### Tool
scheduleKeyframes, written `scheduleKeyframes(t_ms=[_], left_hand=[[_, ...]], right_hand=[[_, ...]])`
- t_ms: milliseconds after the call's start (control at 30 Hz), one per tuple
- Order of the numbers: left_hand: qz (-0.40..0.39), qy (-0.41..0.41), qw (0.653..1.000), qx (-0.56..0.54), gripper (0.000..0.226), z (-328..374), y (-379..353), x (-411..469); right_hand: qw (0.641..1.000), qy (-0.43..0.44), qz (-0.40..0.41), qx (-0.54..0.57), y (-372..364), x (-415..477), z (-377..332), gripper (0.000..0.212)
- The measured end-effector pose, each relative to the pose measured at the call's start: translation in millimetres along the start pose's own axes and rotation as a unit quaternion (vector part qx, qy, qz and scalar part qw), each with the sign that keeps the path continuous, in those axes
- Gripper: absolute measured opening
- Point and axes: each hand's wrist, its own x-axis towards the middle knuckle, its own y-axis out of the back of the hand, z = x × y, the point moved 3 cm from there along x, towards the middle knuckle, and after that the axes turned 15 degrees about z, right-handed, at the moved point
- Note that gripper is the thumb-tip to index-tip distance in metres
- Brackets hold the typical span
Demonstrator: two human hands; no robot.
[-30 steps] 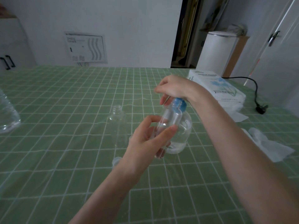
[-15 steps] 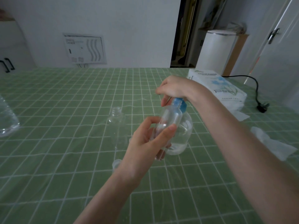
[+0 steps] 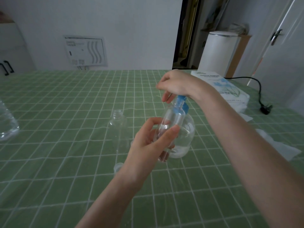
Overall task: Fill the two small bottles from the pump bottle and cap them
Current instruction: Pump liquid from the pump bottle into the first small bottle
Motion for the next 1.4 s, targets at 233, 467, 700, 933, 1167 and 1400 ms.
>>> scheduleKeyframes(t_ms=[233,467,700,933,1167,1400], left_hand=[[0.005,0.01,1.0,0.003,0.04,-2.4,0.4,-0.8],[-0.002,0.009,1.0,-0.001,0.038,-2.3,0.4,-0.7],[-0.001,0.008,1.0,-0.012,0.039,0.6,-0.6,1.2],[0.003,0.015,1.0,0.0,0.04,-3.1,0.5,-0.6],[0.005,0.017,1.0,0.003,0.042,-3.2,1.5,-0.7],[0.004,0.011,1.0,0.0,0.044,-0.5,0.3,0.1]], right_hand=[[0.999,-0.028,-0.028,-0.027,-11.2,0.2,7.7,0.036],[1.0,-0.01,-0.004,0.0,-7.5,-2.8,3.5,0.039],[1.0,-0.012,-0.005,0.0,-4.4,1.5,0.9,0.045],[0.999,-0.022,-0.025,-0.022,-12.5,0.3,8.9,0.037],[1.0,-0.014,-0.013,-0.008,-12.4,0.7,8.5,0.039],[1.0,-0.002,-0.009,0.004,-5.4,2.7,4.2,0.046]])
